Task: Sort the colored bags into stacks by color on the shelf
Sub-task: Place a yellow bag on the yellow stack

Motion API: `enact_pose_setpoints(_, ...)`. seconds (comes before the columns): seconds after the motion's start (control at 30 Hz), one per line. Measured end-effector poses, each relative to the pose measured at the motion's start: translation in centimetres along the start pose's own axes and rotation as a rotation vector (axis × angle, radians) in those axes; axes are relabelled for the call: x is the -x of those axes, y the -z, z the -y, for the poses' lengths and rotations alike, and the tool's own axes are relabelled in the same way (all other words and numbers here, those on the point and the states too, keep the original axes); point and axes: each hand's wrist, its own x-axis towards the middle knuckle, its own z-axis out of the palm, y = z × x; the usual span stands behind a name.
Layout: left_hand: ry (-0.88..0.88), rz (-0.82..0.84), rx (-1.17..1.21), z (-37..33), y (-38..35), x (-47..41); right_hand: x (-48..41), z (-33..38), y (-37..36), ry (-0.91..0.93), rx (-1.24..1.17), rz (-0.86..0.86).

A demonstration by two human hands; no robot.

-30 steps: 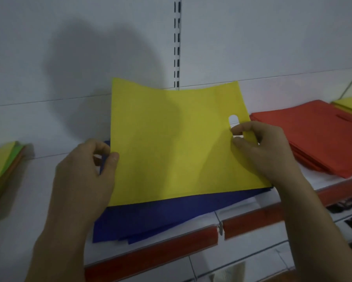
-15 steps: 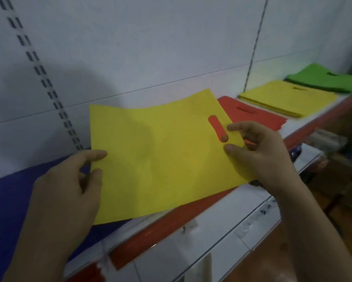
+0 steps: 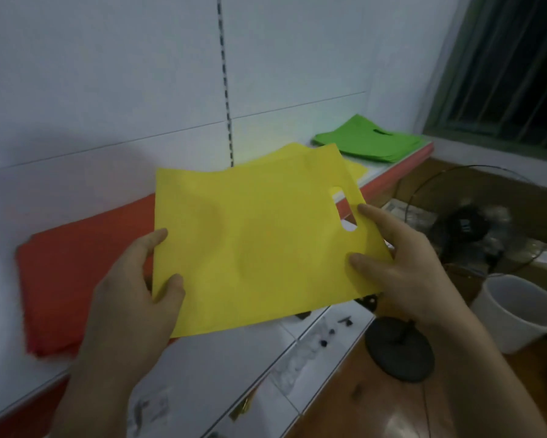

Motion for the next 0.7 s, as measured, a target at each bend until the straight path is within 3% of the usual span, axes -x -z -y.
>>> enact_pose_setpoints(0.3, -0.086, 0.003, -0.033, -5.7, -11.6, -7.5, -9.2, -6.1, 7.0, -0.021, -0.096, -0.265)
enact_pose_setpoints(0.7, 0.002, -0.051, -0.232, -7.7, -19.1, -16.5, -25.3, -12.9, 8.0, 0.017, -0.138, -0.316)
